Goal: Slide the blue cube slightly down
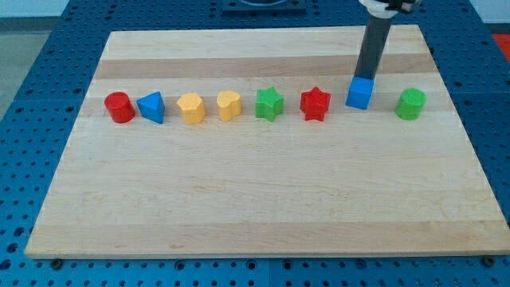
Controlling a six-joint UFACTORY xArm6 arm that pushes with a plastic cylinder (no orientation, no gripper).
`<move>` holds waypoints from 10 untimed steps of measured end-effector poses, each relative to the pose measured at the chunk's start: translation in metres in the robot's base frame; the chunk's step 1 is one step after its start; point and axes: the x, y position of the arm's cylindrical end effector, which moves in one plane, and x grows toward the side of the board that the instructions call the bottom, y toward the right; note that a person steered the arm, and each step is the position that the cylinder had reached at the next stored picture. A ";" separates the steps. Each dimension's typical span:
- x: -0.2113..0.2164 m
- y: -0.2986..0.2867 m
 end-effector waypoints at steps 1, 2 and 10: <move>0.007 0.003; 0.003 0.003; 0.008 -0.016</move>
